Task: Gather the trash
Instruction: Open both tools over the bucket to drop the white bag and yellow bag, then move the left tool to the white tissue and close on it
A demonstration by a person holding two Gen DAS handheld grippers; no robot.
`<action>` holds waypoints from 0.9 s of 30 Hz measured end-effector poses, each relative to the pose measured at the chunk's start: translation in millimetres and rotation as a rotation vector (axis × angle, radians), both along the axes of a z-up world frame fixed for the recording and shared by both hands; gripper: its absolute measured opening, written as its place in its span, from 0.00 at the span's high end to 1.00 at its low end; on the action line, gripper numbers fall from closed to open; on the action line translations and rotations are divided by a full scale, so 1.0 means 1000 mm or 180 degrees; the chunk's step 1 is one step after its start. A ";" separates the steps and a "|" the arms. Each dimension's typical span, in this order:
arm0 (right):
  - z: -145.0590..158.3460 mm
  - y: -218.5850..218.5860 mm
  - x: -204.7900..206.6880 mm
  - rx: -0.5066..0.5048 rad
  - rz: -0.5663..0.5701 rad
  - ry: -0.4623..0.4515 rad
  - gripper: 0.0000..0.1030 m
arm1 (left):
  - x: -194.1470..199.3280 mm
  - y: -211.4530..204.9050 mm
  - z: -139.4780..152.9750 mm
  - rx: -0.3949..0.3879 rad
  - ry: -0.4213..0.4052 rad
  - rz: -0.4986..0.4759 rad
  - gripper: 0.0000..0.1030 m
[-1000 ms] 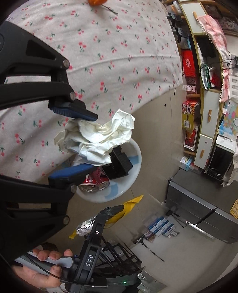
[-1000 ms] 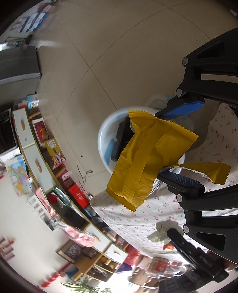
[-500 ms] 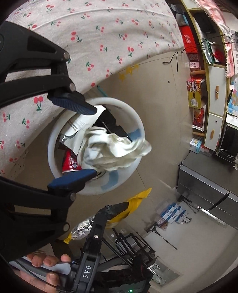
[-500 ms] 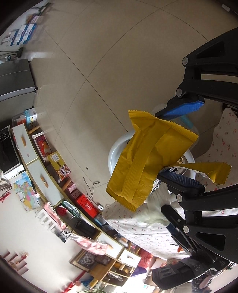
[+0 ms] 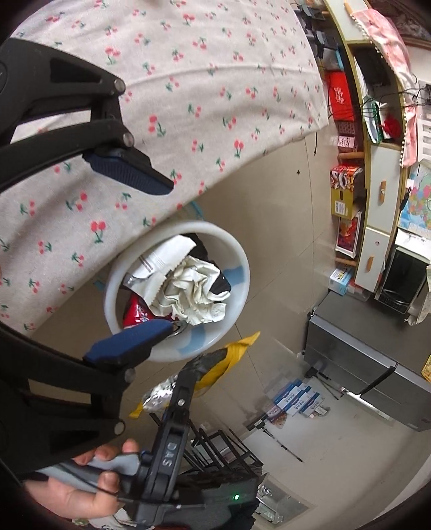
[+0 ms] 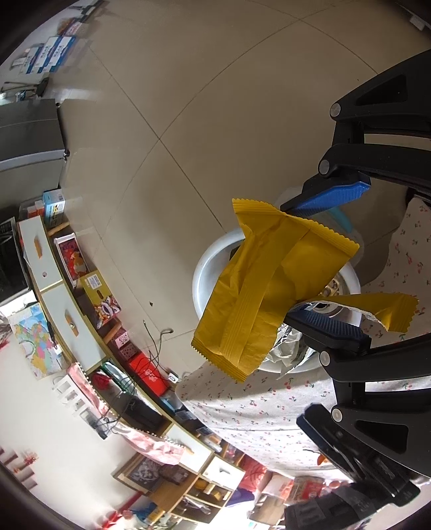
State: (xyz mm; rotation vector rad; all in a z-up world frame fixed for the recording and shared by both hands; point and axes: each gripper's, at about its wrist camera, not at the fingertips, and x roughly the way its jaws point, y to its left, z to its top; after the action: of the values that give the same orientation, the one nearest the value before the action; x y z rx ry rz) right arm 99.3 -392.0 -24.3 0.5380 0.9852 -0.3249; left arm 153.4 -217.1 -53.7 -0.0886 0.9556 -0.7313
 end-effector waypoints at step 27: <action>0.017 0.035 0.018 -0.0087 0.0135 -0.0067 0.19 | -0.019 0.137 -0.005 0.0547 -0.0011 0.0700 0.15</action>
State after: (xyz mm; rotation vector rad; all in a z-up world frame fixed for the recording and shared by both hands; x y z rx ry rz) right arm 117.2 -357.1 -7.6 0.4941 0.9691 -0.2940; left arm 134.0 -80.5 -58.6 -0.0408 0.9840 -0.4451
